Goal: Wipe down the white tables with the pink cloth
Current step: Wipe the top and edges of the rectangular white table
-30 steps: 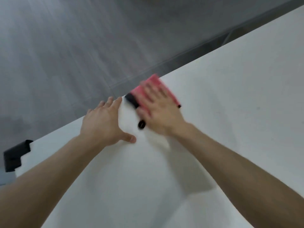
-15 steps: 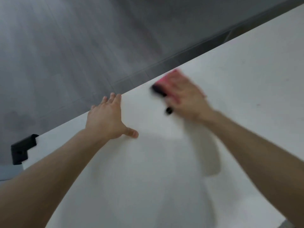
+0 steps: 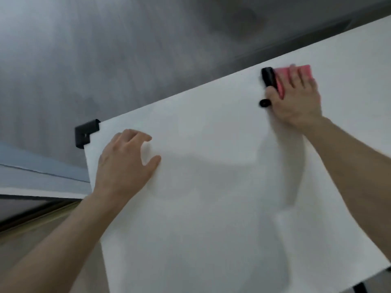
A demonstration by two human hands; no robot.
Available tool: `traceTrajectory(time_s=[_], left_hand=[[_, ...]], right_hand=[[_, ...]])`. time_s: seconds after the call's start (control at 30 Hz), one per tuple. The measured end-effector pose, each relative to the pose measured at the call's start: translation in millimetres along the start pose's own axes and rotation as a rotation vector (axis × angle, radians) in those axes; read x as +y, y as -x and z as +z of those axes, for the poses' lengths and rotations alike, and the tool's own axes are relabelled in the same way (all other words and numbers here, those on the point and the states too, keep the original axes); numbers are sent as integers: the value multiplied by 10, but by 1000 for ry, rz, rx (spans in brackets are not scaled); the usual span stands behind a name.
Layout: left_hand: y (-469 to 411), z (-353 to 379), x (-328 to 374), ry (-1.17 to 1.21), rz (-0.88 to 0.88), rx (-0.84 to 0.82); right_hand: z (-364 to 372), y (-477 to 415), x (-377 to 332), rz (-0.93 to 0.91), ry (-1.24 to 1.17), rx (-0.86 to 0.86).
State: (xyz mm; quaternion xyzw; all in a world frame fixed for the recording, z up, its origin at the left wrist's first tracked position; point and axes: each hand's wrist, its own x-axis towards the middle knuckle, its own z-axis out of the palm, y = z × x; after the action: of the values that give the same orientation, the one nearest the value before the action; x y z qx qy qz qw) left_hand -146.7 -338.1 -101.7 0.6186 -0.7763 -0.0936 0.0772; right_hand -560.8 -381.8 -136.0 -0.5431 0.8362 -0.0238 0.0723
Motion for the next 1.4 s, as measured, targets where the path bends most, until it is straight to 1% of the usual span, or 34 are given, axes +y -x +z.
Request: traceTrajectory(time_s=[0.03,0.07,0.1,0.13,0.2,0.23,0.27,0.3,0.33,0.37,0.5,0.53,0.57,0.6,0.63,0.7,0.73,0.77,0.8,0.83,0.87,0.9,0.97,1.0,1.03,1.07,1.1,1.17,1.2,1.27,1.3,1.33,1.37,1.4], left_hand=[[117,15,-69,-4,1,10],[233,39,-124,-5,1,23],[345,67,-162,-6,-4,35],[450,91,-181,-4,-15,45],[638,126,-173,-11,-41,73],[716,135,-152,-20,-49,91],[781,146,-120,-25,-54,103],[840,159,-82,-24,-61,108],[896,171,-36,-17,-69,108],[944,181,29,-2,-72,107],[1237,297,519,87,18,68],[1336,338,652,98,50,62],[1428,376,768,106,76,60],[1513,409,859,106,91,58],[1593,440,932,96,89,54],[1746,495,1041,50,61,47],[1812,516,1074,31,40,51],[1861,532,1093,22,18,63],[1898,548,1106,19,-1,76],[1928,563,1125,22,-13,80],[1954,576,1149,32,-19,75],[1973,585,1183,41,-18,60],[2015,628,1242,11,8,24],[2030,655,1255,-18,18,27],[2049,681,1268,-40,13,34],[2075,702,1293,-47,-6,38],[2105,718,1327,-45,-35,45],[2183,740,1390,-37,-90,56],[2223,747,1420,-42,-100,56],[2281,750,1486,-72,-95,40],[2289,737,1511,-87,-99,24],[2282,710,1530,-98,-103,7],[2273,674,1550,-110,-102,-14],[2266,635,1577,-122,-103,-45]], right_hand=[[-22,13,27,116,-26,9],[8,107,-188,144,-43,8],[91,282,-600,90,-56,25],[223,503,-1068,-67,-47,33],[473,1058,-2008,-538,-17,-19],[539,1321,-2311,-723,-9,-65],[575,1460,-2399,-831,3,-96],[547,1474,-2265,-862,-9,-81],[513,1399,-1958,-828,-29,-44],[470,1275,-1527,-719,-37,-1],[98,1088,607,2,-37,63],[68,1214,814,112,-58,65],[106,1414,790,167,-73,81],[210,1668,560,128,-78,117],[350,1938,242,-6,-66,139],[570,2505,-418,-417,-73,96],[626,2778,-574,-595,-75,47],[623,2963,-537,-714,-59,26],[579,3010,-295,-789,-58,12],[527,2966,80,-785,-56,40],[454,2857,537,-694,-40,40],[349,2709,1024,-514,-25,50],[106,2434,1840,-64,-21,57],[50,2371,1970,102,-68,60],[61,2404,1850,210,-93,65],[163,2542,1526,204,-91,108],[317,2747,1115,69,-76,135],[544,3268,341,-375,-89,106],[585,3486,188,-570,-97,53],[507,3512,489,-808,-79,30],[461,3383,811,-828,-88,70],[391,3205,1184,-767,-83,87],[296,3018,1552,-610,-67,109],[194,2837,1886,-373,-41,117]])
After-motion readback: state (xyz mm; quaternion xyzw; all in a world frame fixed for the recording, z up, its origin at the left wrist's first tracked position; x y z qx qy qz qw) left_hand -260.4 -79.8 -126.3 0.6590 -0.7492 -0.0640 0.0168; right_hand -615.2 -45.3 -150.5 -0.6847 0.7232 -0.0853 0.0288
